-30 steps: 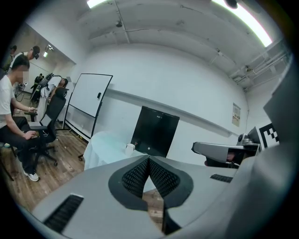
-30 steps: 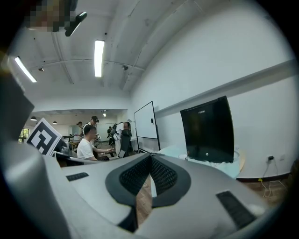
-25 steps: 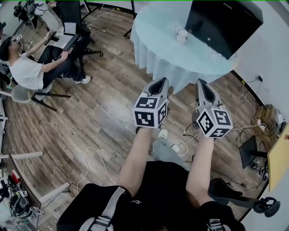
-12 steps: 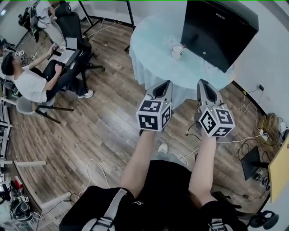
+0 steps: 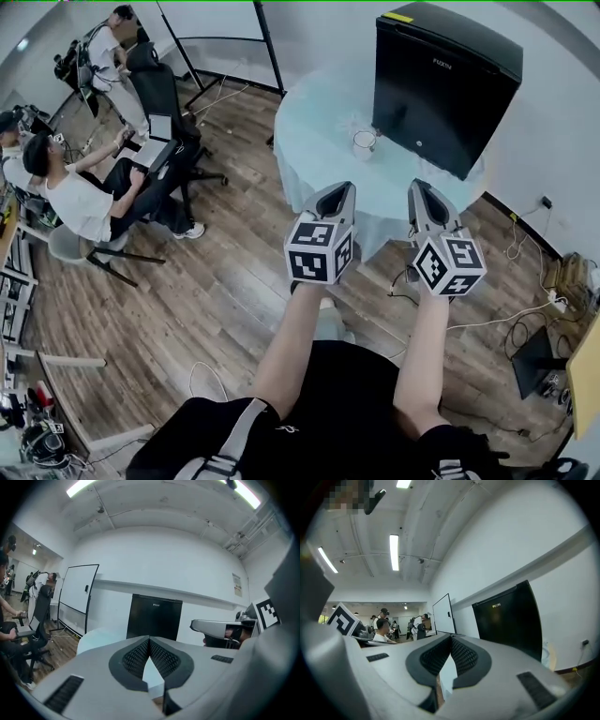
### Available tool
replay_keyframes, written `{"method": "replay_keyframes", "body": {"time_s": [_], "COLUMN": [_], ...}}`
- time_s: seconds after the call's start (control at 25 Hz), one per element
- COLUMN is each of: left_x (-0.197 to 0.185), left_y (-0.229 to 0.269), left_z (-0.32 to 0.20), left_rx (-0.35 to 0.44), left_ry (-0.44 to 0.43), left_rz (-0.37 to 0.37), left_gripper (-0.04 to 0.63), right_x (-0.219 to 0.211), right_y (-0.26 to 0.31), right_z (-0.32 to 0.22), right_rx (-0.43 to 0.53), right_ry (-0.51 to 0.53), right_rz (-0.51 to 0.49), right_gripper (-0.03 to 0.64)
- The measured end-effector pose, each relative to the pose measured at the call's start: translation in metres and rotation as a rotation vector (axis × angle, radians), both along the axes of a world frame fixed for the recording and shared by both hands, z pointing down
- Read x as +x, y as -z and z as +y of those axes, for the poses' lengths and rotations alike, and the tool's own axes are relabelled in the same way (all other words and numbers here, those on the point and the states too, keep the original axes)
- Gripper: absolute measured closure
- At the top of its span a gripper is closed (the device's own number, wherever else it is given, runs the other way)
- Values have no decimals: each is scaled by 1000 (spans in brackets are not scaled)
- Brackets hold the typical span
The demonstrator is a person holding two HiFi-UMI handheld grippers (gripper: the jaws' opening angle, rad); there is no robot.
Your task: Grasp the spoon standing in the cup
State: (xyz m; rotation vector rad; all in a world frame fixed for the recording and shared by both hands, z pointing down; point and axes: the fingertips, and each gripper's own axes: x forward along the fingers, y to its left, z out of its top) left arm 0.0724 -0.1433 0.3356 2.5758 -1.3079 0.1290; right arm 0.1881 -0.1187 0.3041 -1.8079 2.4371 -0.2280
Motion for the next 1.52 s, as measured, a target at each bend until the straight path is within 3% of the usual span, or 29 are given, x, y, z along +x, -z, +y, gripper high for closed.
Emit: {"method": "replay_keyframes", "body": {"time_s": [0.28,0.72,0.92,1.52], "left_x": [19,32,22,33], "left_y": [-20,-43,-66,-127], "left_z": [-15,-83,-121,-210], "left_rx": [-7,-64,-73,-232], "left_ry": [-63,-60,-38,-19], "left_rz": [-73,-80,-188,-87], "left_gripper": [581,581,581,581], "right_x": [5,22,17,34], "right_y": [-17,-34,-57,-107], "right_z": [-30,-96,-131,-208], "right_rx": [-10,-26,-74,-205], "right_ry": [-16,-42,-43,-110], "right_rz": [-65,-99,-107,-53], "right_gripper": [611,611,611,609]}}
